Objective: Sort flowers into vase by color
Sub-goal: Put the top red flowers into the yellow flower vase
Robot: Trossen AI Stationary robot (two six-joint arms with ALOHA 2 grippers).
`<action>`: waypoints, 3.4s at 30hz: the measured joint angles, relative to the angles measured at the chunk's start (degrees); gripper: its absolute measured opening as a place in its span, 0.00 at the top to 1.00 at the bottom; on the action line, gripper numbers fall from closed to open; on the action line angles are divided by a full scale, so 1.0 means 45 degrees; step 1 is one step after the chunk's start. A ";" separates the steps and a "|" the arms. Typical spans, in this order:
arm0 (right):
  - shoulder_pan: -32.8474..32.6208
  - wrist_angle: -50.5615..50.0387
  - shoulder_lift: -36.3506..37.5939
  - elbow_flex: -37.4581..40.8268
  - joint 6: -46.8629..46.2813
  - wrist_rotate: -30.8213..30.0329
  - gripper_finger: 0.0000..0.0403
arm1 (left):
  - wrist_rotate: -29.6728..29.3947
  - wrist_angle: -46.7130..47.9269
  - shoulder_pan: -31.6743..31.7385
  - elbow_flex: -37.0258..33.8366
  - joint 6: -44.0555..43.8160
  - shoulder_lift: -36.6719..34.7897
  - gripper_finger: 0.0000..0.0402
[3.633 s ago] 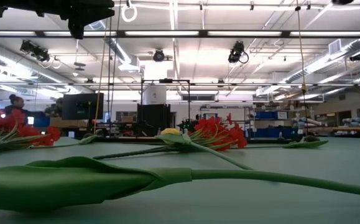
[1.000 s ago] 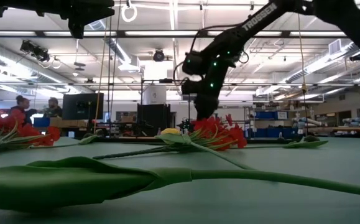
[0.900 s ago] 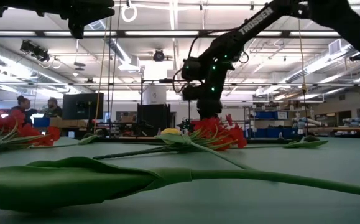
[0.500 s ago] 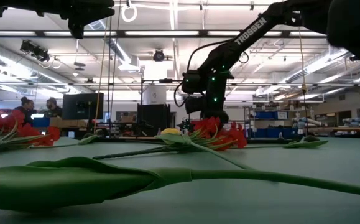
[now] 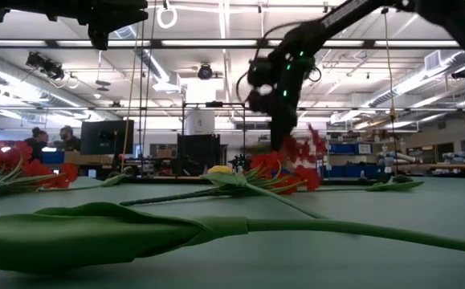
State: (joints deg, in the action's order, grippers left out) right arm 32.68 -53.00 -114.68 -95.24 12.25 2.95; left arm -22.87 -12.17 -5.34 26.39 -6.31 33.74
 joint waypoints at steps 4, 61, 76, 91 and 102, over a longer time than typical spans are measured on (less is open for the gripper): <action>0.0259 -0.0204 0.1251 -0.0005 -0.2825 0.2283 0.97 | 0.0000 -0.0003 0.0000 0.0000 0.0000 0.0000 0.69; -0.3175 0.3008 0.3673 -0.0005 -2.2314 1.3558 0.93 | 0.0540 -0.0154 0.0159 0.0117 -0.0028 0.1079 0.69; -0.3150 0.3060 0.3668 -0.0005 -2.2400 1.3568 0.93 | 0.0859 0.2560 0.0316 0.4436 0.4473 0.7153 0.47; -0.3238 0.3305 0.3663 -0.0005 -2.2382 1.3456 0.92 | 0.0423 0.2497 0.0744 0.4993 0.6300 0.8189 0.74; -0.3330 0.3749 0.3663 -0.0005 -2.1172 1.2883 0.78 | 0.0928 0.2672 0.1321 0.4988 0.6973 0.8189 0.98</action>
State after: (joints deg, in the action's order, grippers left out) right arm 17.69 -36.13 -98.19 -95.26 -83.03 60.93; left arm -18.70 -0.14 0.60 48.84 25.07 70.59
